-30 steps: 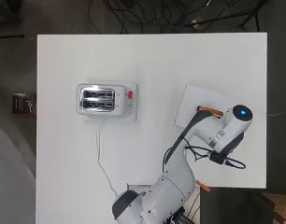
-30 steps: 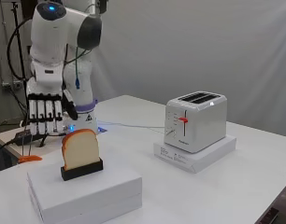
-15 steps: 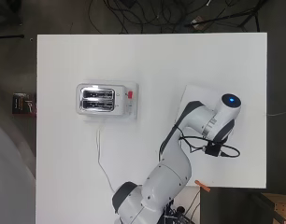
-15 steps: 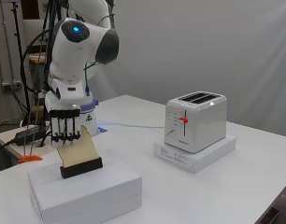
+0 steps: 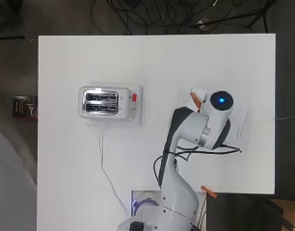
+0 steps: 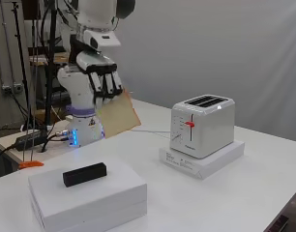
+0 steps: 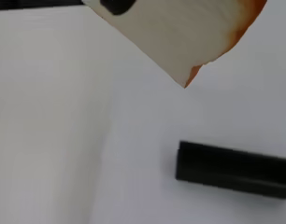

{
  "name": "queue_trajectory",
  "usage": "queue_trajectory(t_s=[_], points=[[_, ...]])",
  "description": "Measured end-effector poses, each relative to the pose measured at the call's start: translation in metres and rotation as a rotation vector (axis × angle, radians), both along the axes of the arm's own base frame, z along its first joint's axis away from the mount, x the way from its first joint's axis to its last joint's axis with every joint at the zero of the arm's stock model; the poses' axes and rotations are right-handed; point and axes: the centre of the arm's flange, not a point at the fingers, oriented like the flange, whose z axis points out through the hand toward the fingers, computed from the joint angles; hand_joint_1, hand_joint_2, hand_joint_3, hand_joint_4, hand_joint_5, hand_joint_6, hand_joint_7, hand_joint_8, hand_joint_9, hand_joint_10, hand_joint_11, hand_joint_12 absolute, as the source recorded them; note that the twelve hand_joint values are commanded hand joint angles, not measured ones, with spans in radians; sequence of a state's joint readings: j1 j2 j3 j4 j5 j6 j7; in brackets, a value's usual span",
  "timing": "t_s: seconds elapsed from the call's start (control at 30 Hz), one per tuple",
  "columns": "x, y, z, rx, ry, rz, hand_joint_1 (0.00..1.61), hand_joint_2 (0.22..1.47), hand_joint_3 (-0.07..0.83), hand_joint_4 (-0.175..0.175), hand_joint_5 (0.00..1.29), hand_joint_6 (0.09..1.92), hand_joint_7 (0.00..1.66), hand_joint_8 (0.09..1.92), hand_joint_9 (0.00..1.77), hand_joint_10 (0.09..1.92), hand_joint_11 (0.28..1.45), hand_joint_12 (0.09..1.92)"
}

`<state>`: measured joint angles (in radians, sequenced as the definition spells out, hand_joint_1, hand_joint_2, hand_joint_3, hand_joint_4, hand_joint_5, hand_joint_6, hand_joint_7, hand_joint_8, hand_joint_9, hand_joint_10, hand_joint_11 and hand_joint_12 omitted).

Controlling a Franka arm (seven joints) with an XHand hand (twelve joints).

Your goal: Teleoperate dual arm-hand system to toast a bread

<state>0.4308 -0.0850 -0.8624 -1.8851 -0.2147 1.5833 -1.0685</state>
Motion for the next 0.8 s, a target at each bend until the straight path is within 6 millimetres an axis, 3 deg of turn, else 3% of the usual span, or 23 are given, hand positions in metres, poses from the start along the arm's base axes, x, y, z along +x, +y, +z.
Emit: queue_trajectory(t_s=[0.07, 0.13, 0.3, 0.4, 0.43, 0.5, 0.57, 0.63, 0.7, 0.73, 0.8], points=[[0.012, 0.031, 0.035, -0.002, -0.066, 0.08, 1.2, 1.21, -0.001, -0.132, 0.65, 1.4, 0.99, 1.05, 1.4, 0.09, 0.67, 0.67], [0.019, 0.067, 0.057, -0.005, -0.111, 0.174, 1.2, 1.2, -0.001, -0.125, 0.67, 1.37, 1.0, 1.04, 1.4, 0.09, 0.67, 0.68], [0.03, 0.171, 0.068, -0.004, -0.128, 0.47, 1.22, 1.19, -0.001, -0.166, 0.69, 1.28, 1.02, 1.07, 1.43, 0.09, 0.66, 0.67], [0.038, 0.198, 0.069, 0.034, -0.087, 0.548, 1.22, 1.19, 0.0, -0.175, 0.7, 1.23, 1.0, 1.14, 1.47, 0.09, 0.67, 0.7], [0.042, 0.203, 0.071, 0.049, -0.073, 0.549, 1.22, 1.2, 0.0, -0.175, 0.69, 1.22, 0.98, 1.18, 1.44, 0.17, 0.67, 0.74], [0.047, 0.201, 0.077, 0.06, -0.062, 0.512, 1.21, 1.2, 0.0, -0.163, 0.68, 1.27, 0.97, 1.19, 1.29, 0.46, 0.65, 0.78], [0.042, 0.187, 0.089, 0.057, -0.067, 0.47, 1.2, 1.21, 0.001, -0.137, 0.65, 1.35, 0.96, 1.15, 1.22, 0.5, 0.66, 0.67], [0.036, 0.188, 0.102, 0.08, -0.091, 0.468, 1.2, 1.21, 0.0, -0.135, 0.65, 1.37, 0.98, 1.1, 1.23, 0.44, 0.68, 0.58], [0.037, 0.211, 0.11, 0.139, -0.112, 0.532, 1.2, 1.2, -0.001, -0.139, 0.65, 1.41, 1.0, 1.04, 1.27, 0.3, 0.7, 0.5], [0.038, 0.234, 0.114, 0.172, -0.117, 0.591, 1.21, 1.2, 0.001, -0.152, 0.65, 1.41, 1.01, 1.0, 1.3, 0.22, 0.71, 0.48], [0.039, 0.302, 0.113, 0.221, -0.101, 0.741, 1.22, 1.19, 0.002, -0.169, 0.66, 1.4, 1.03, 0.97, 1.36, 0.11, 0.72, 0.5]])
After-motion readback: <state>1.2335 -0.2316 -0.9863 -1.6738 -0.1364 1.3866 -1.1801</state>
